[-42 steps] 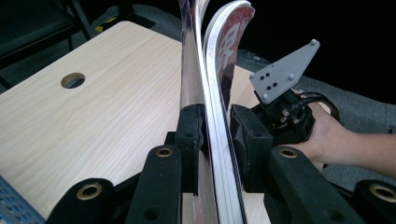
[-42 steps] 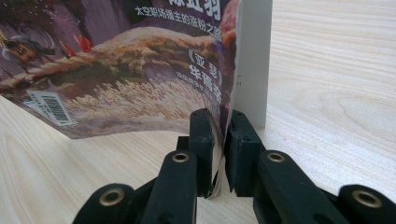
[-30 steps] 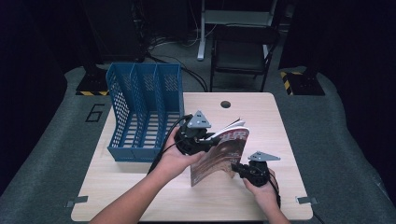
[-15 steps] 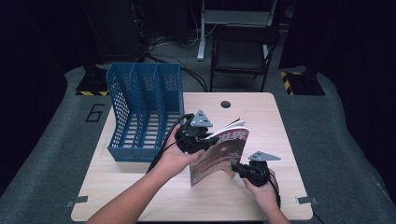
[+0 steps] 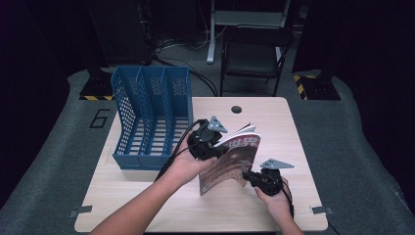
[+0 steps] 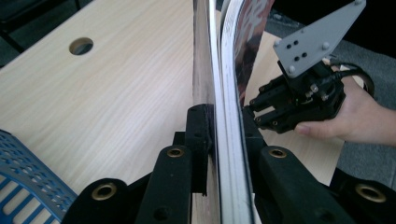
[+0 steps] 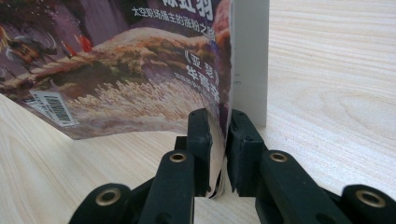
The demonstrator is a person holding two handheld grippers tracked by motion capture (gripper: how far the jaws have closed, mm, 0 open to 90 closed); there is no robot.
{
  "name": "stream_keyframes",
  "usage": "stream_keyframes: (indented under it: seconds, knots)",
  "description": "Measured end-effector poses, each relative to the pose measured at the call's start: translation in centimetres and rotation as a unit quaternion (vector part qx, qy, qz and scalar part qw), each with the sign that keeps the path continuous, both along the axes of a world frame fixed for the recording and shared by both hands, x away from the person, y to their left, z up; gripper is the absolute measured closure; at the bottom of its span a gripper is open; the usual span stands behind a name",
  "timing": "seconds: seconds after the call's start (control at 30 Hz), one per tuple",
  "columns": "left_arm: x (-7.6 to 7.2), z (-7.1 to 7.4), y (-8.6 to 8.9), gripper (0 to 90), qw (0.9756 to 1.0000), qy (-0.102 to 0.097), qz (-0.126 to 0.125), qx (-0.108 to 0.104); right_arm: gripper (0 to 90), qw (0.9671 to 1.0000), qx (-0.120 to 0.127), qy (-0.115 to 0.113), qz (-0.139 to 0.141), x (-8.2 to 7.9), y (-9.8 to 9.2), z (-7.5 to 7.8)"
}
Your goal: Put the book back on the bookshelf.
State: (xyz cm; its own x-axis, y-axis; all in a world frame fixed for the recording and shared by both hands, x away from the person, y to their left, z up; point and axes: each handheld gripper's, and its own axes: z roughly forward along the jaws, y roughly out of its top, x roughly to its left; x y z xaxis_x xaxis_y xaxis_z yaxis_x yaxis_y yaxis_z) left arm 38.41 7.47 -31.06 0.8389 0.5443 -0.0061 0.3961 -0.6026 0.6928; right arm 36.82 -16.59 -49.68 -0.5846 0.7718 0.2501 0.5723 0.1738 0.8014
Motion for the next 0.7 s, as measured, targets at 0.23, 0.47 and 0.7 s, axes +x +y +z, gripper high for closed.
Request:
stream_keyframes:
  seconds: [0.23,0.47,0.7]
  knots:
    - [0.19,0.09,0.07,74.6,0.9999,0.003,0.008,-0.01,80.3,1.0,-0.002,0.0,-0.005,0.01,0.06,-0.03]
    - [0.02,0.16,0.06,73.8,0.9997,-0.019,0.015,0.009,80.3,1.0,-0.002,0.004,-0.007,-0.05,0.12,0.0]
    - [0.23,0.15,0.17,81.7,0.9997,-0.017,0.014,0.01,80.3,1.0,0.002,0.002,0.0,-0.09,0.15,0.02]
